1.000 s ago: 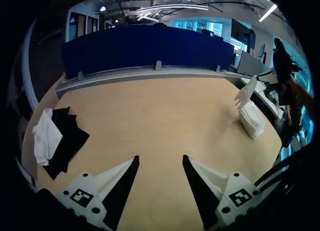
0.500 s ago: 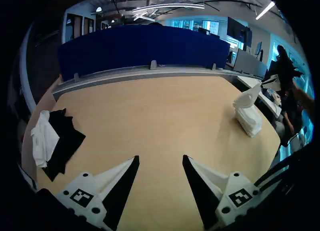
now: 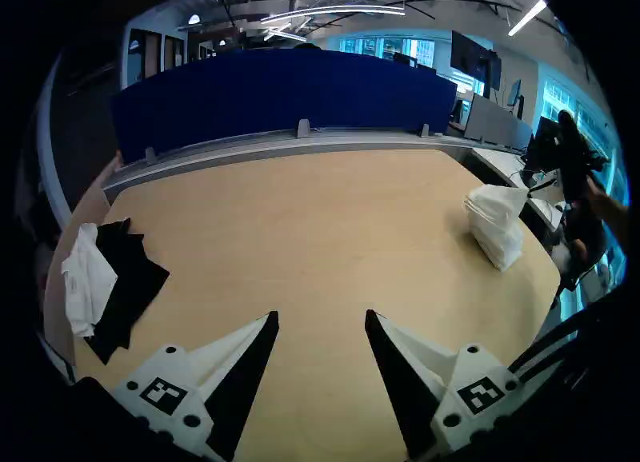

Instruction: Fold towel

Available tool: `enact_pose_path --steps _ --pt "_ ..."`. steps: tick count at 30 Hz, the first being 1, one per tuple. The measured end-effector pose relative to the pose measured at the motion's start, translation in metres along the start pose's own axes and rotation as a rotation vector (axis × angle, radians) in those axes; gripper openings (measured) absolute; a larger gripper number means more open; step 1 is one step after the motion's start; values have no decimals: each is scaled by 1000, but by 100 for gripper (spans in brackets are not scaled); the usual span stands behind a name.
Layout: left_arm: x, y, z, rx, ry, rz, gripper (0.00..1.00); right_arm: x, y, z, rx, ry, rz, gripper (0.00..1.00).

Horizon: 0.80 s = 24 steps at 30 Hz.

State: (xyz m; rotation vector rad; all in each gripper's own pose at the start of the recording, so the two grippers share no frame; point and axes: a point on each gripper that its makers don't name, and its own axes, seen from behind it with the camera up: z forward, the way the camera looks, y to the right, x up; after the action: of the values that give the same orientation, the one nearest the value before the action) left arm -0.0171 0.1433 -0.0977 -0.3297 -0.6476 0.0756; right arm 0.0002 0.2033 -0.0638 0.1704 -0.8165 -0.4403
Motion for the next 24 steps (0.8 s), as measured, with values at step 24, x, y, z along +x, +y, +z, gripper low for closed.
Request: enact_pose_path --steps 24 --pt "-1 -5 2 15 -10 8 79 -99 -9 28 -10 -153 156 5"
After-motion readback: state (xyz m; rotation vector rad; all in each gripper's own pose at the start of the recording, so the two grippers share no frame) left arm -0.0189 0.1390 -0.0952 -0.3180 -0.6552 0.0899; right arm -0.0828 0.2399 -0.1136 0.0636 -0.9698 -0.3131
